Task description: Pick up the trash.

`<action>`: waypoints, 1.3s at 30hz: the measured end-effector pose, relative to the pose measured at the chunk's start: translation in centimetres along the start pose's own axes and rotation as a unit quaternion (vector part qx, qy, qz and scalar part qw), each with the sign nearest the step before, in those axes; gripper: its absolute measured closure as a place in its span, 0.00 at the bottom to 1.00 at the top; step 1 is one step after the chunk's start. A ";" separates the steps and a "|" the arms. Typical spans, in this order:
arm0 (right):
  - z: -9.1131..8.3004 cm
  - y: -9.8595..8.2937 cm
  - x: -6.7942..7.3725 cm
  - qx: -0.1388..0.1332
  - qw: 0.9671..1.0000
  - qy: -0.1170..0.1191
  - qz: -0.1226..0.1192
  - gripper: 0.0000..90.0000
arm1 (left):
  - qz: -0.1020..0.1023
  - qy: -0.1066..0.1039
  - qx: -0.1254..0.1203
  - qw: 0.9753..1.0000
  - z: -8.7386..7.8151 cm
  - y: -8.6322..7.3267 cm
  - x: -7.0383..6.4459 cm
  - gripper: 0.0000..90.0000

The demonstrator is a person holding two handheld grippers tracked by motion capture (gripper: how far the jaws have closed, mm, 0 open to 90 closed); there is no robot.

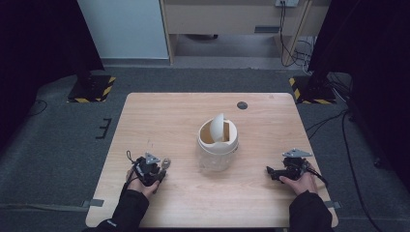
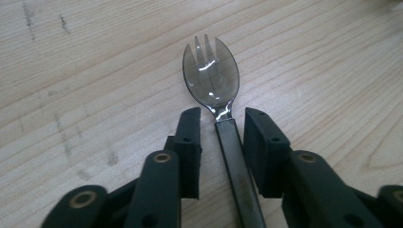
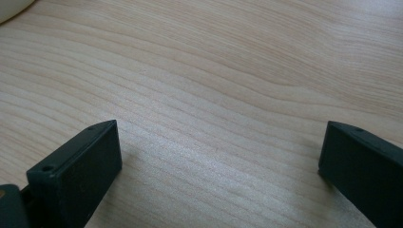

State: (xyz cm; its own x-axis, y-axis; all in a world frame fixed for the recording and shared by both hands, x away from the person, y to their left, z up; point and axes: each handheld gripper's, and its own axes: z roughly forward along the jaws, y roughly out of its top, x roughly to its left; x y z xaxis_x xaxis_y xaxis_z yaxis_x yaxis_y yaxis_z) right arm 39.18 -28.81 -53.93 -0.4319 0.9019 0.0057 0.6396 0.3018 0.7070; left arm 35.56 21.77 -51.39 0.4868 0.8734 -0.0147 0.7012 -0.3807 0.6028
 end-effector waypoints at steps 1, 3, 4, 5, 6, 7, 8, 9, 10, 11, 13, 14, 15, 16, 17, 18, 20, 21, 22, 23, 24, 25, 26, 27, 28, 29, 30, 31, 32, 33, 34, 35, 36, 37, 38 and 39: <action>0.0 0.0 0.0 0.000 1.000 0.000 0.000 0.01 | -0.001 0.000 0.000 1.000 0.0 0.0 0.1 0.77; 0.0 0.0 0.0 0.000 1.000 0.000 0.001 0.01 | -0.003 0.000 0.000 1.000 0.0 0.0 0.3 0.84; 0.0 0.0 0.0 0.000 1.000 0.000 0.000 0.01 | -0.006 -0.001 0.000 1.000 0.0 0.0 0.5 0.86; 0.0 0.0 0.0 0.000 1.000 0.000 0.001 0.01 | -0.010 -0.003 -0.001 1.000 0.0 0.0 0.6 0.88; 0.0 0.0 0.0 0.000 1.000 0.000 0.001 0.01 | -0.014 -0.008 -0.001 1.000 0.0 0.0 0.8 0.88; 0.0 0.0 0.0 0.000 1.000 0.000 0.001 0.01 | -0.014 -0.008 -0.001 1.000 0.0 0.0 0.8 0.88; 0.0 0.0 0.0 0.000 1.000 0.000 0.001 0.01 | -0.022 -0.017 -0.003 1.000 0.0 0.0 1.0 0.88; 0.0 0.0 0.0 0.000 1.000 0.000 0.000 0.01 | -0.022 -0.017 -0.003 1.000 0.0 0.0 1.0 0.88; 0.0 0.0 0.0 0.000 1.000 0.000 0.000 0.01 | -0.025 -0.020 -0.003 0.999 0.0 0.0 1.1 0.88; 0.0 0.0 0.0 0.000 1.000 0.000 0.000 0.01 | -0.027 -0.025 -0.001 0.999 0.0 0.1 1.3 0.88; 0.0 0.0 0.0 0.000 1.000 0.000 0.000 0.01 | -0.032 -0.027 0.000 0.999 0.0 0.1 1.3 0.88; 0.0 0.0 0.0 0.000 1.000 0.000 0.000 0.01 | -0.036 -0.031 0.004 0.999 -0.1 0.1 1.5 0.88; 0.0 0.0 0.0 0.000 1.000 0.000 0.000 0.01 | -0.036 -0.031 0.004 0.999 -0.1 0.1 1.5 0.88; 0.0 0.0 0.0 0.000 1.000 0.000 0.000 0.01 | -0.041 -0.036 -0.001 0.999 -0.2 0.2 1.6 0.88; 0.0 0.0 0.0 0.000 1.000 0.000 0.000 0.01 | -0.041 -0.036 -0.001 0.999 -0.2 0.2 1.6 0.88; 0.0 0.0 0.0 0.000 1.000 0.000 0.000 0.01 | -0.043 -0.037 -0.009 0.998 -0.5 0.2 1.6 0.88; 0.0 0.0 0.0 0.000 1.000 0.000 0.000 0.01 | -0.048 -0.043 -0.036 0.997 -1.3 0.5 1.8 0.88; 0.0 0.0 0.0 0.000 1.000 0.000 0.000 0.01 | -0.048 -0.043 -0.036 0.997 -1.3 0.5 1.8 0.88; 0.0 0.0 0.0 0.001 1.000 0.000 0.001 0.01 | -0.052 -0.047 -0.063 0.996 -2.0 0.7 1.9 0.88; 0.0 0.0 0.0 0.000 1.000 0.000 0.001 0.01 | -0.054 -0.049 -0.075 0.995 -2.4 0.8 2.0 0.88; 0.0 0.0 0.0 0.000 1.000 0.001 0.000 0.01 | -0.056 -0.050 -0.086 0.993 -2.8 0.8 2.0 0.88; 0.0 0.0 0.0 0.000 1.000 0.000 0.000 0.02 | -0.057 -0.050 -0.096 0.992 -3.1 0.9 2.1 0.88; 0.0 0.0 0.0 -0.001 1.000 0.000 0.001 0.03 | -0.058 -0.050 -0.105 0.991 -3.4 0.9 2.1 0.88; 0.0 0.0 0.0 -0.003 1.000 0.001 0.002 0.04 | -0.058 -0.050 -0.105 0.991 -3.4 0.9 2.1 0.88; 0.0 0.0 -0.1 -0.006 1.000 0.001 -0.002 0.06 | -0.061 -0.049 -0.123 0.989 -3.9 1.0 2.2 0.88; 0.0 0.0 -0.1 -0.006 1.000 0.001 -0.002 0.06 | -0.061 -0.049 -0.123 0.989 -3.9 1.0 2.2 0.88; -0.1 0.1 -0.1 -0.006 1.000 0.001 0.000 0.09 | -0.060 -0.050 -0.142 0.987 -4.5 1.1 2.2 0.88; -0.1 0.1 -0.1 -0.006 1.000 0.001 0.000 0.09 | -0.060 -0.050 -0.142 0.987 -4.5 1.1 2.2 0.88; -0.2 0.3 -0.1 -0.003 1.000 0.002 0.000 0.13 | -0.059 -0.049 -0.160 0.984 -5.0 1.3 2.2 0.88; -0.2 0.3 -0.1 -0.002 1.000 0.002 0.001 0.15 | -0.059 -0.049 -0.160 0.984 -5.0 1.3 2.2 0.88; -0.3 0.4 -0.1 0.000 1.000 0.004 0.001 0.17 | -0.057 -0.051 -0.178 0.981 -5.5 1.4 2.1 0.88; -0.3 0.5 0.0 0.003 1.000 0.006 0.003 0.19 | -0.055 -0.051 -0.184 0.980 -5.7 1.5 2.1 0.88; -0.4 0.5 0.0 0.003 1.000 0.008 0.005 0.21 | -0.055 -0.051 -0.184 0.980 -5.7 1.5 2.1 0.88; -0.5 0.6 0.0 0.004 1.000 0.010 0.006 0.22 | -0.054 -0.053 -0.195 0.978 -6.1 1.6 2.0 0.88; -0.5 0.6 0.0 0.004 1.000 0.010 0.006 0.22 | -0.054 -0.053 -0.195 0.978 -6.1 1.6 2.0 0.88; -0.5 0.6 0.1 0.003 1.000 0.013 0.010 0.23 | -0.052 -0.053 -0.201 0.977 -6.3 1.6 1.9 0.88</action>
State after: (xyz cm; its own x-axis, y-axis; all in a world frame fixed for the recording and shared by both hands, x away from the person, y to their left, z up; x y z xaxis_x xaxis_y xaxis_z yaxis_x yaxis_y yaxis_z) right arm 39.24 -28.73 -53.11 -0.4355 0.8994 0.0384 0.6521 0.2858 0.7022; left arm 34.36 24.72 -45.43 0.4902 0.8563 -0.1628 0.4995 -0.1229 0.8576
